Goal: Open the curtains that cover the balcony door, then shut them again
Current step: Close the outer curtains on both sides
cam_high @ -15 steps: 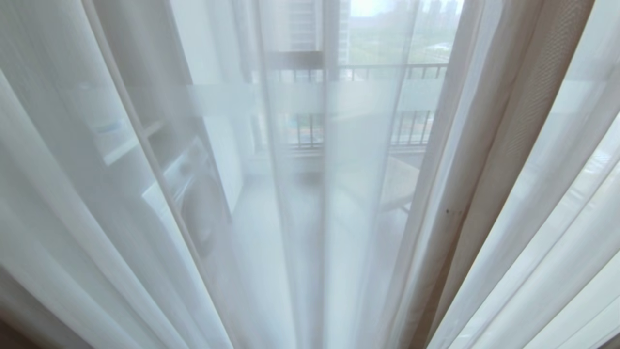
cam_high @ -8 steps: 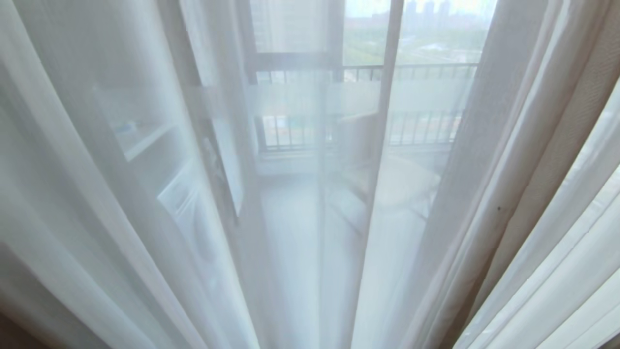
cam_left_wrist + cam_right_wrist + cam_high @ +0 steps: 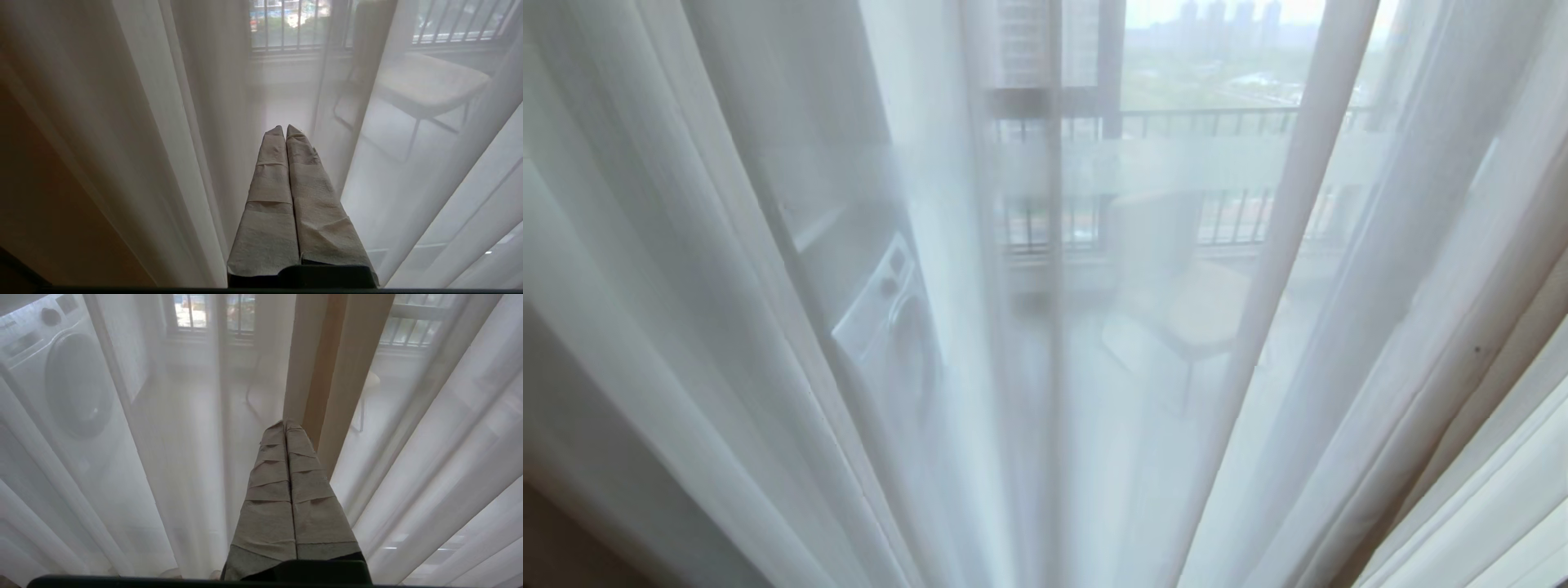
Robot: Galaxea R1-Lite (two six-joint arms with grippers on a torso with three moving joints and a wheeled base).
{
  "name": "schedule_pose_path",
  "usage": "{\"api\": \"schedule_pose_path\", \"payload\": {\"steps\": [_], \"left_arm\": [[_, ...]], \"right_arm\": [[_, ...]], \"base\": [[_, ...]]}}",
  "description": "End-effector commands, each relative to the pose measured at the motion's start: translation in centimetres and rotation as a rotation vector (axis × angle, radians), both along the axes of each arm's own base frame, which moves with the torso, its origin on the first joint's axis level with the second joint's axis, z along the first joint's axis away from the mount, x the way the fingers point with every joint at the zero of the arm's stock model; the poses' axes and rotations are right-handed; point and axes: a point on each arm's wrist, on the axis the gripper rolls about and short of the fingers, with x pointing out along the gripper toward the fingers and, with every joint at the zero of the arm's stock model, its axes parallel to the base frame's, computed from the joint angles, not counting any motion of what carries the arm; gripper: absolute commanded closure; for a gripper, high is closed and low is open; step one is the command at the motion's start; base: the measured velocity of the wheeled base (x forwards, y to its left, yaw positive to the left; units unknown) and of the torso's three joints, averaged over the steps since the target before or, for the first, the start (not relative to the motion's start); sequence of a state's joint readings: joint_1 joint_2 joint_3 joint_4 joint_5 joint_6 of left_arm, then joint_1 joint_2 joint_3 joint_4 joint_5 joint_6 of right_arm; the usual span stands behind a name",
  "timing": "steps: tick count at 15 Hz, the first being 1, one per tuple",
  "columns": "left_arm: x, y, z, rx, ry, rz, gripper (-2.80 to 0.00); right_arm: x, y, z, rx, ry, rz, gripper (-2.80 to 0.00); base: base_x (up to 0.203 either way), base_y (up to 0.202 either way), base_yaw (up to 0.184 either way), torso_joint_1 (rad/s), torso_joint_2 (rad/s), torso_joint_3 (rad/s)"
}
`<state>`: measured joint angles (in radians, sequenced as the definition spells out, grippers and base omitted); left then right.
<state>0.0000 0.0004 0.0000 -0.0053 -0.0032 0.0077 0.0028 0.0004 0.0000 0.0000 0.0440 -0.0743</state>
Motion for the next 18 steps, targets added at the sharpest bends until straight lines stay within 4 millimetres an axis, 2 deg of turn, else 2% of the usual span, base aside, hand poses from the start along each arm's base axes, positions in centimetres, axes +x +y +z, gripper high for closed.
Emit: {"api": "schedule_pose_path", "payload": {"steps": [1, 8, 18], "left_arm": [[0.0, 0.0, 0.01, 0.0, -0.001, 0.0, 0.0], [0.0, 0.0, 0.01, 0.0, -0.001, 0.0, 0.0], [0.0, 0.0, 0.0, 0.0, -0.001, 0.002, 0.0]], "right_arm": [[0.0, 0.0, 0.0, -0.001, 0.0, 0.001, 0.0], [0.0, 0.0, 0.0, -0.001, 0.0, 0.001, 0.0], [0.0, 0.0, 0.0, -0.001, 0.0, 0.001, 0.0]], "base": [[0.0, 0.193, 0.001, 0.003, 0.0, 0.005], [0.0, 0.173, 0.0, 0.005, 0.0, 0.003], [0.0, 0.005, 0.0, 0.0, 0.0, 0.0]]}}
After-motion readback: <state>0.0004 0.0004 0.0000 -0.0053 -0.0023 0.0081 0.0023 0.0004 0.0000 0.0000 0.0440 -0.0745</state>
